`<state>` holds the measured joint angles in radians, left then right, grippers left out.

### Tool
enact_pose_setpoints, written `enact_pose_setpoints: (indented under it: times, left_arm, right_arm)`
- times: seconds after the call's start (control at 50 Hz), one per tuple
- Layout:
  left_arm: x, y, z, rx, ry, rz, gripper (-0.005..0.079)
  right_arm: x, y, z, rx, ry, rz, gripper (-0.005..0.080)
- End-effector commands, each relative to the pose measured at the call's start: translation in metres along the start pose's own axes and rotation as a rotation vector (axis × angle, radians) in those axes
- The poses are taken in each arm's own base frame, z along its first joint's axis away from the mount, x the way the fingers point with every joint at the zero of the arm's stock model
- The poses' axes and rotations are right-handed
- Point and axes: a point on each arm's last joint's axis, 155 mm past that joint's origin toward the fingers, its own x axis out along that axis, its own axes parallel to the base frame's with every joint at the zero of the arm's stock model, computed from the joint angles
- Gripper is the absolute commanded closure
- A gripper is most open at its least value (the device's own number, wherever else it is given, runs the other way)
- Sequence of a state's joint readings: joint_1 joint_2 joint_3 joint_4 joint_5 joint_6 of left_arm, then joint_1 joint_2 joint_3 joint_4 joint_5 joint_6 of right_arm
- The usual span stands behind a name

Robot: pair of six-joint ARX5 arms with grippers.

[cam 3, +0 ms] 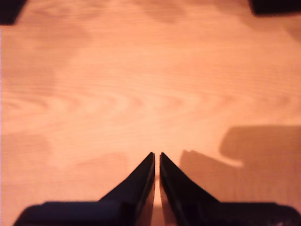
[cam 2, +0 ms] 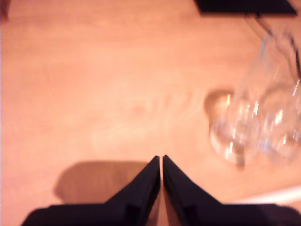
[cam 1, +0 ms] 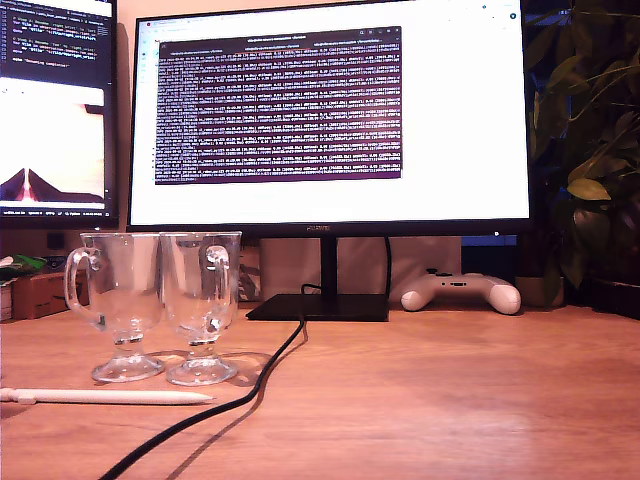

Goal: Pick the small glass cups in front of you with each of your hands, and place them behind the white pen

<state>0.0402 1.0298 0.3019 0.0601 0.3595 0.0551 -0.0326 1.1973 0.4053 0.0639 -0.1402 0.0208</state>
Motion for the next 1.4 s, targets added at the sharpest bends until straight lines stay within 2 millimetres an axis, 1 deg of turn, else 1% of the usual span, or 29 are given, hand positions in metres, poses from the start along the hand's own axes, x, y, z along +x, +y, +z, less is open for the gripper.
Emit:
enact_pose_setpoints:
  times: [0.0,0.1,0.22,0.42,0.48,0.56,0.62,0.78,1.1,1.38]
  left_arm:
    - [-0.001,0.000,-0.010,-0.002,-0.009,0.002,0.0762]
    - [-0.004,-0.001,-0.018,0.009,-0.022,0.002,0.0762]
    - [-0.007,-0.003,-0.025,0.018,-0.044,0.003,0.0762]
    - [-0.012,-0.009,-0.028,0.038,-0.097,-0.013,0.0762]
    - [-0.014,-0.010,-0.027,0.040,-0.108,-0.016,0.0762]
    - [-0.016,-0.011,-0.025,0.046,-0.127,-0.014,0.0762]
    - [-0.018,-0.011,-0.024,0.050,-0.137,-0.013,0.0762]
    - [-0.022,-0.013,-0.019,0.062,-0.176,-0.011,0.0762]
    - [-0.034,-0.017,-0.007,0.096,-0.260,-0.007,0.0762]
    - [-0.052,-0.022,0.005,0.136,-0.354,0.000,0.0762]
  right_arm:
    - [-0.001,0.002,-0.016,-0.025,0.007,0.010,0.0762]
    - [-0.004,0.002,-0.024,-0.023,-0.022,0.013,0.0762]
    - [-0.012,0.000,-0.024,-0.027,-0.084,0.007,0.0762]
    - [-0.026,-0.009,-0.026,-0.015,-0.168,-0.023,0.0762]
    - [-0.031,-0.009,-0.025,-0.020,-0.200,-0.018,0.0762]
    - [-0.038,-0.005,-0.019,-0.031,-0.263,0.004,0.0762]
    - [-0.042,-0.006,-0.018,-0.034,-0.287,0.000,0.0762]
    - [-0.055,0.000,-0.007,-0.061,-0.365,0.030,0.0762]
    - [-0.073,0.004,0.004,-0.087,-0.462,0.036,0.0762]
    - [-0.090,0.008,0.014,-0.108,-0.537,0.032,0.0762]
